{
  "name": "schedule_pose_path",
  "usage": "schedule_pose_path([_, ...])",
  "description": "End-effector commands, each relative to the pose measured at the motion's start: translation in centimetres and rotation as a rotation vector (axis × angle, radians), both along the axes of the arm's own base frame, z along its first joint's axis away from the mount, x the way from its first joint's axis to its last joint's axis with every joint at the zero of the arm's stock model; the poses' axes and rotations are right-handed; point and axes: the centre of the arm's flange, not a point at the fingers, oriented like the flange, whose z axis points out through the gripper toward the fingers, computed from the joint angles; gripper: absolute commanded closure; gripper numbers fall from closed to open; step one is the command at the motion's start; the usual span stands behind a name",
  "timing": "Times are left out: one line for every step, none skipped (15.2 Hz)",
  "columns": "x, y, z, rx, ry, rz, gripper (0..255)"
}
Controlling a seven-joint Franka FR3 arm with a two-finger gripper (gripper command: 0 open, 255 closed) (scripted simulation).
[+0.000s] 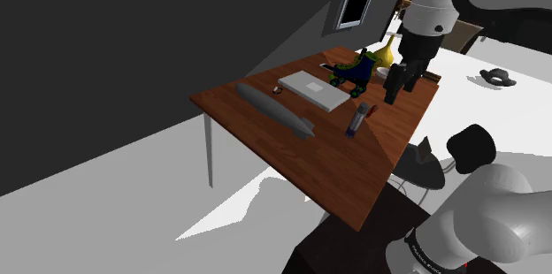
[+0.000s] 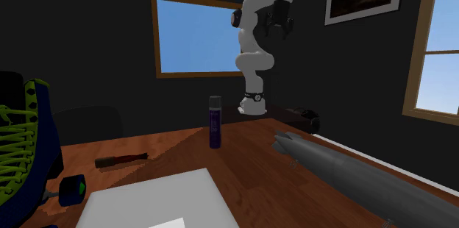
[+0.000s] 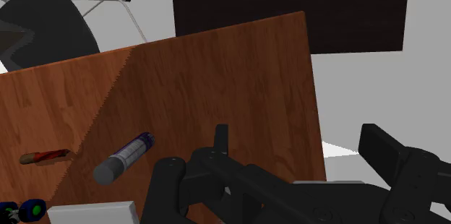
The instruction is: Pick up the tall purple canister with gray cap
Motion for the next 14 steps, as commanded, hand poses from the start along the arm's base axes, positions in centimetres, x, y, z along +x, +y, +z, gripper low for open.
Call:
schedule_pose_path([0.0, 0.0, 0.0, 0.000, 0.000, 0.000, 0])
schedule_pose_path([0.3, -1.0, -0.7, 0.002, -0.005, 0.000, 0])
schedule_pose_path([0.7, -2.1, -1.5, 0.004, -0.011, 0.000, 0])
schedule_pose_path([1.0, -3.1, -2.2, 0.006, -0.016, -0.001, 0])
schedule_pose_path([1.4, -4.2, -2.9, 0.008, -0.021, -0.001, 0])
schedule_pose_path([1.7, -5.2, -3.6, 0.010, -0.027, -0.001, 0])
schedule_pose_path([2.1, -6.2, -4.4, 0.012, -0.032, -0.001, 0])
schedule_pose_path([2.4, -7.3, -5.1, 0.014, -0.037, -0.001, 0])
schedule_pose_path([2.8, -8.3, -5.8, 0.016, -0.042, -0.001, 0])
schedule_pose_path([3.2, -9.3, -6.6, 0.018, -0.048, -0.002, 0])
schedule_pose_path([3.5, -10.4, -7.3, 0.020, -0.053, -0.002, 0])
schedule_pose_path([3.9, -11.4, -8.0, 0.022, -0.058, -0.002, 0])
schedule_pose_path([4.3, -12.4, -8.7, 0.024, -0.064, -0.002, 0])
schedule_pose_path([4.7, -13.4, -9.5, 0.026, -0.069, -0.002, 0])
